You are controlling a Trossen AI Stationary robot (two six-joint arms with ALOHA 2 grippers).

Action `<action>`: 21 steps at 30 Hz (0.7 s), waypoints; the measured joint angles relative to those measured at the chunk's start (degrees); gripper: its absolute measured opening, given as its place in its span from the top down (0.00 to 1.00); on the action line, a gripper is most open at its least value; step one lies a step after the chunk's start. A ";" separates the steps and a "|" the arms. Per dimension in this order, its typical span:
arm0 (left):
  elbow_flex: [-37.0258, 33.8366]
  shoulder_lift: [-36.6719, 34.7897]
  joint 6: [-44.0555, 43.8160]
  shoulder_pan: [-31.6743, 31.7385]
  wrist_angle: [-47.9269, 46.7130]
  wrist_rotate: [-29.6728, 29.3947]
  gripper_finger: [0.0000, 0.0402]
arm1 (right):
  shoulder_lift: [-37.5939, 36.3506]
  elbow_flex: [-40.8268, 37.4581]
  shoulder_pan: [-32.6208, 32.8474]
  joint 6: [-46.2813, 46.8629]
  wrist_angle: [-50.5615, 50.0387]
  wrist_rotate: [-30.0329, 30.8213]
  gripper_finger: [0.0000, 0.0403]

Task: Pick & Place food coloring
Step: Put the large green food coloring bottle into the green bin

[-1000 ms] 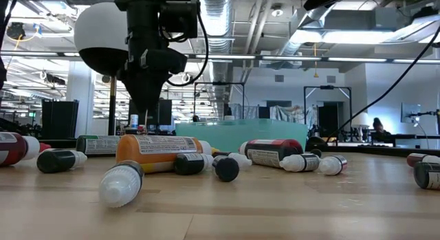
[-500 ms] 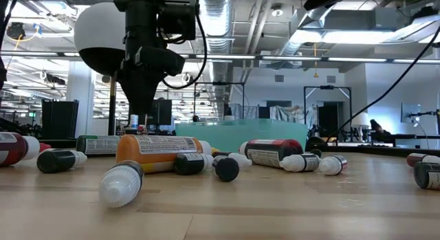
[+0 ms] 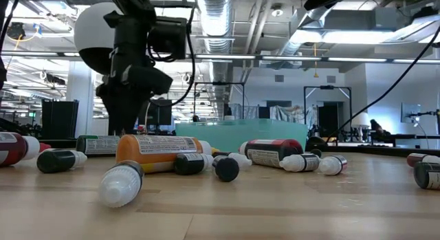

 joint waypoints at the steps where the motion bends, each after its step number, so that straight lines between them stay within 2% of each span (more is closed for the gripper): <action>1: 0.00 0.00 0.36 0.12 0.71 0.02 0.40 | 0.11 0.00 0.00 0.00 0.00 0.02 1.00; 8: 0.00 0.00 1.93 1.56 4.06 0.44 0.40 | 0.47 0.00 0.00 0.13 -0.02 0.00 1.00; 21: 0.00 0.00 3.91 1.97 4.44 2.16 0.40 | 0.47 0.02 0.00 0.37 0.00 0.00 1.00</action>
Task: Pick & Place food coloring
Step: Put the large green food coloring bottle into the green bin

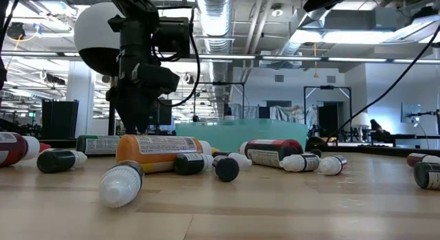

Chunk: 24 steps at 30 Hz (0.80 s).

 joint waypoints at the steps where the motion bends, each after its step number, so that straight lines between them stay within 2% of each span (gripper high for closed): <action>1: 0.00 0.00 0.11 0.01 0.17 0.06 0.40 | 0.00 0.00 0.00 0.00 0.00 0.00 1.00; 11: -0.12 0.00 0.54 0.02 0.42 1.12 0.40 | 0.00 0.00 0.00 0.02 0.00 0.00 1.00; 19: -5.40 0.00 1.09 0.52 5.05 2.78 0.40 | 0.00 0.00 0.00 0.02 0.00 0.00 1.00; 24: -6.12 0.00 2.00 0.50 5.72 2.80 0.40 | -0.02 0.00 0.00 0.02 0.00 0.00 1.00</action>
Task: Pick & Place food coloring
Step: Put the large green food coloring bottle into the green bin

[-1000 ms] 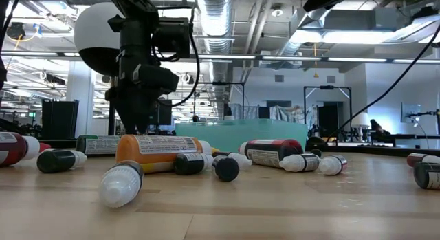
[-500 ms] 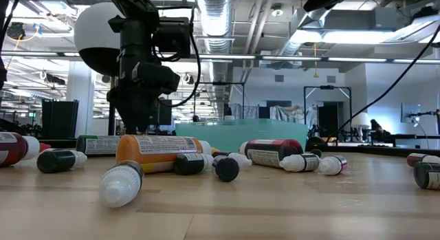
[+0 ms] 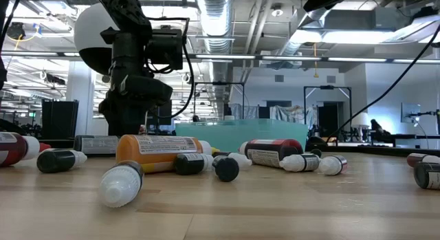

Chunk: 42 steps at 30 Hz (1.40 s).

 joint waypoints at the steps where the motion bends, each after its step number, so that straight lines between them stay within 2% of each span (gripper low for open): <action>1: 0.00 0.00 0.45 0.00 0.04 0.00 0.40 | 0.00 0.00 0.00 0.00 0.00 0.00 1.00; 12: 0.00 0.00 3.56 -1.74 -0.99 1.67 0.41 | 0.00 0.00 0.00 0.00 0.00 0.00 1.00; 22: 0.00 0.00 4.47 -2.34 -1.37 1.44 0.50 | 0.00 0.00 0.00 0.00 0.00 0.02 1.00; 29: -0.02 0.00 7.01 -2.34 0.46 1.48 0.52 | 0.00 0.00 0.02 0.02 0.00 0.00 1.00; 42: -0.02 0.00 8.94 -5.15 -6.25 3.02 0.52 | 0.00 0.00 0.01 0.00 0.00 0.00 1.00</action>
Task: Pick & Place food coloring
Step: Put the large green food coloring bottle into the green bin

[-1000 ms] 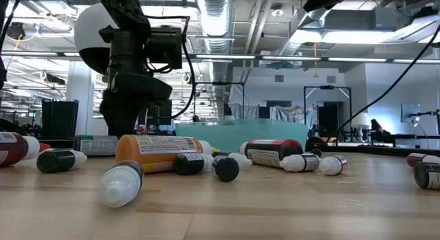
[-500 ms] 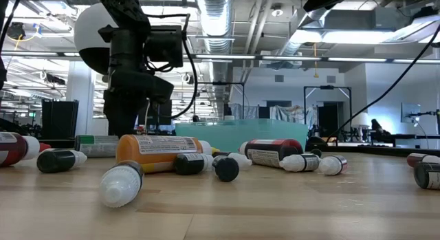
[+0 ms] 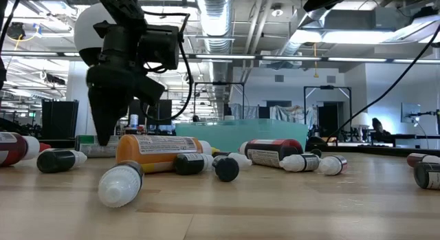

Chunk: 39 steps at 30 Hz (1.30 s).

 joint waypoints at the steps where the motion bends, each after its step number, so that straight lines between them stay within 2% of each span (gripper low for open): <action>1: 0.00 0.00 -0.09 -0.21 0.10 0.03 0.52 | 0.00 0.00 0.01 0.00 0.00 0.01 1.00; 12: 0.00 0.00 0.09 0.79 9.93 -0.25 0.52 | 0.00 0.00 0.01 0.01 0.00 0.01 1.00; 19: 0.00 0.00 2.13 0.97 9.86 -0.44 0.53 | 0.00 -0.01 0.01 0.00 0.00 0.00 1.00; 30: 0.04 -0.07 2.23 0.89 9.08 -0.04 0.65 | -0.02 0.00 0.01 0.00 0.00 0.00 1.00; 39: 0.07 -0.12 1.58 0.43 5.00 3.10 0.64 | -0.02 0.00 0.01 0.00 0.00 0.00 1.00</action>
